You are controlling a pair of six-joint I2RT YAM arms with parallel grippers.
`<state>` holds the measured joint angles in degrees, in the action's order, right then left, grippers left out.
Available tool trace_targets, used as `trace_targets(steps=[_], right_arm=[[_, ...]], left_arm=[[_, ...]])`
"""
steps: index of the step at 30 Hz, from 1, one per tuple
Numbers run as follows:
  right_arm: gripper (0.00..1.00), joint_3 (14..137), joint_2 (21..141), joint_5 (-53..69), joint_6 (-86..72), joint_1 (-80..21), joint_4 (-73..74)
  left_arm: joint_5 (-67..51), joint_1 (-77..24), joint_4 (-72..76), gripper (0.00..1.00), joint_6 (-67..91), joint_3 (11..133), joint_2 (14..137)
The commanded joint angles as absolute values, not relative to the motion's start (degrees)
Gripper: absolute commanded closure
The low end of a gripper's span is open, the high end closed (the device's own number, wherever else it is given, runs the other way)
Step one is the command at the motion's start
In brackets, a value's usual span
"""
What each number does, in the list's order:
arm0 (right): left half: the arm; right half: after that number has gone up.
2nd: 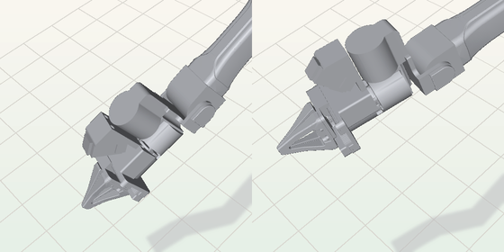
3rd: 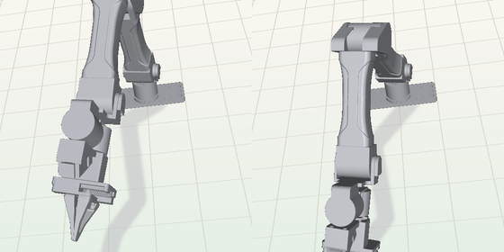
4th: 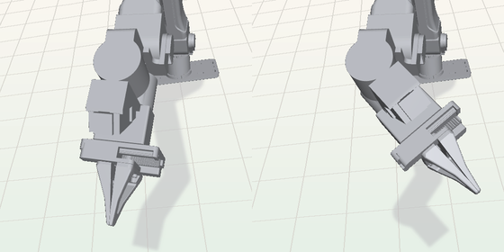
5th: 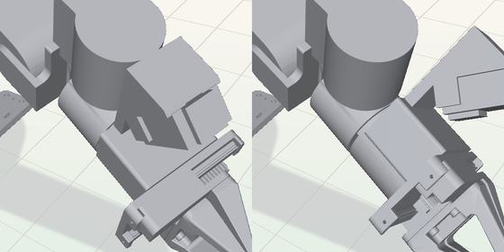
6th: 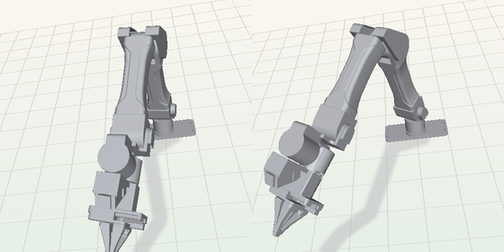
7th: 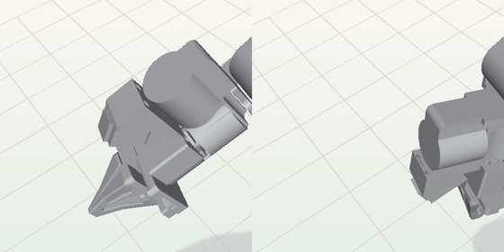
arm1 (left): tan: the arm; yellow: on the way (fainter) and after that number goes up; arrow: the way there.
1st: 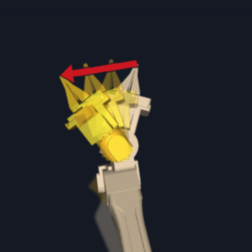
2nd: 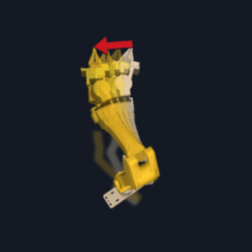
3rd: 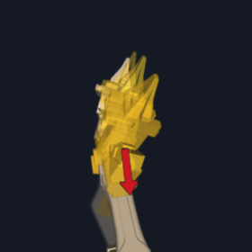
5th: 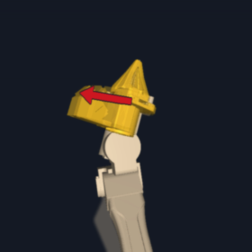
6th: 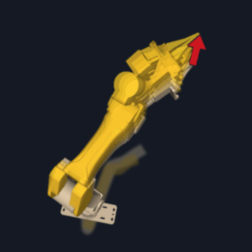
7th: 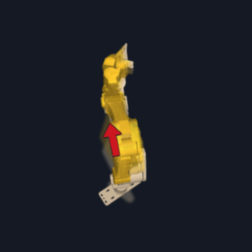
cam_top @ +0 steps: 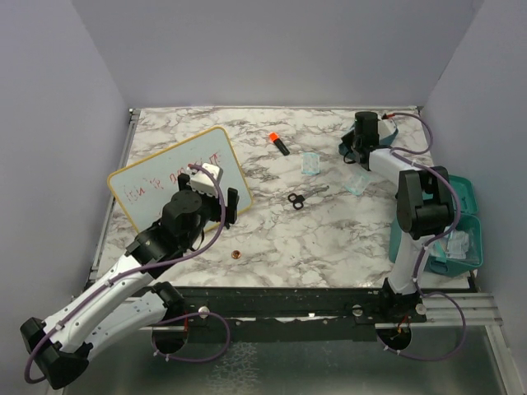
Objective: Organize the medicine kit
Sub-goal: Place the medical item at the medicine box compartment.
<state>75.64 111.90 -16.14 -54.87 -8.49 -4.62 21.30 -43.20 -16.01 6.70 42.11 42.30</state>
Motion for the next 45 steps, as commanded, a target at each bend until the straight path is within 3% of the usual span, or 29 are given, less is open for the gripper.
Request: trace_targets(steps=[1,27,35,45], right_arm=[[0.99,78.0,114.0,-22.0,-59.5,-7.2,-2.9],[0.92,77.8,119.4,-14.4,-63.3,-4.4,-4.3],[0.69,77.4,117.0,-17.4,-61.6,-4.4,-1.1],[0.61,78.5,110.6,-12.9,-49.5,-4.4,2.4]], left_arm=[[23.2,-43.1,-15.9,0.01,5.8,41.6,40.3],[24.0,-43.1,-15.5,0.01,4.5,40.7,38.1],[25.0,-43.1,-15.3,0.01,4.3,40.4,37.1],[25.9,-43.1,-14.9,0.01,4.0,40.3,36.3]])
